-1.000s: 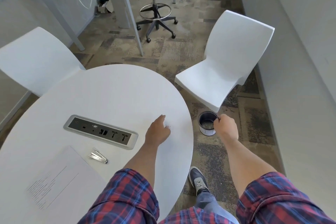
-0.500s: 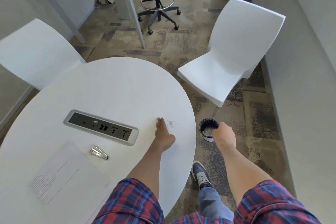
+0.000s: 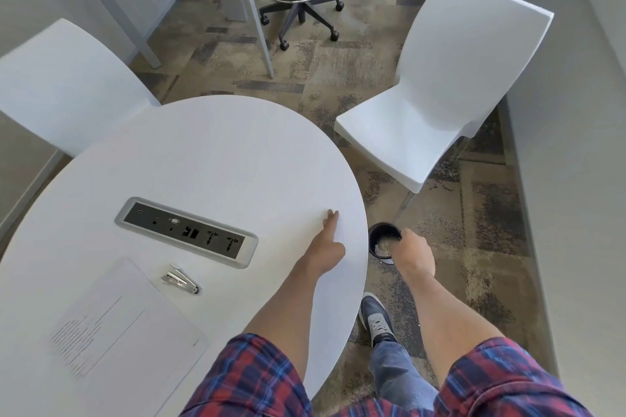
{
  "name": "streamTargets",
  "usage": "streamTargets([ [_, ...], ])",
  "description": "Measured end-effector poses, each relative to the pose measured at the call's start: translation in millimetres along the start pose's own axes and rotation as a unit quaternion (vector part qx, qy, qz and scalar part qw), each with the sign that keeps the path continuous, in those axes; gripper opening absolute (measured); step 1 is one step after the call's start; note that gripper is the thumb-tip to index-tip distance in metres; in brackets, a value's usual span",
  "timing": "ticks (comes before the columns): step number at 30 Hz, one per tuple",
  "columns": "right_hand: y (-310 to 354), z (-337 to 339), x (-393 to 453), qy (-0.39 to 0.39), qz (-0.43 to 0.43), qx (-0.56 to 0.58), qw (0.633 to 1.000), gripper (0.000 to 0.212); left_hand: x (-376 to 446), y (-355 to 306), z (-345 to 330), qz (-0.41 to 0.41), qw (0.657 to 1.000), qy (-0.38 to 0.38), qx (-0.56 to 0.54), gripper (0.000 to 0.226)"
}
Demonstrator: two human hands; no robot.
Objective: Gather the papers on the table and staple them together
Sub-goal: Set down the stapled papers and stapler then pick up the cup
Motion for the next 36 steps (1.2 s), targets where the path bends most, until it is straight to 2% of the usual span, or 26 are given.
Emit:
streamTargets([
  [7,3,-11,3,0.02,0.023,0.003,1.0,0.035,2,-15,-19,-0.014,1.0,0.025,0.008,0.101],
  [15,14,-15,7,0.035,0.066,0.016,0.997,0.029,-1,-28,-35,-0.028,0.999,0.03,0.016,0.101],
  [20,16,-18,10,0.031,0.073,0.022,0.997,0.034,2,-31,-43,-0.035,0.998,0.042,0.017,0.102],
  [26,17,-15,6,0.037,0.074,0.043,0.996,0.025,0,-44,-73,-0.047,0.996,0.069,0.033,0.094],
  [30,11,-15,6,0.028,0.078,0.049,0.995,0.02,-1,-52,-90,-0.05,0.995,0.09,-0.014,0.082],
  [33,4,-16,8,0.029,0.068,0.05,0.996,0.032,-6,-59,-76,-0.07,0.994,0.059,-0.064,0.084],
  [36,1,-14,8,0.024,0.065,0.04,0.997,0.039,1,-55,-35,-0.083,0.991,-0.037,-0.098,0.081],
])
Point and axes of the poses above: each hand's wrist, its own x-axis towards the middle knuckle, its own z-axis out of the back of the hand, y = z × x, the point moved 10 cm from there along x, towards the middle knuckle, and after that the axes turned 12 degrees about z, right-handed, at the moved point
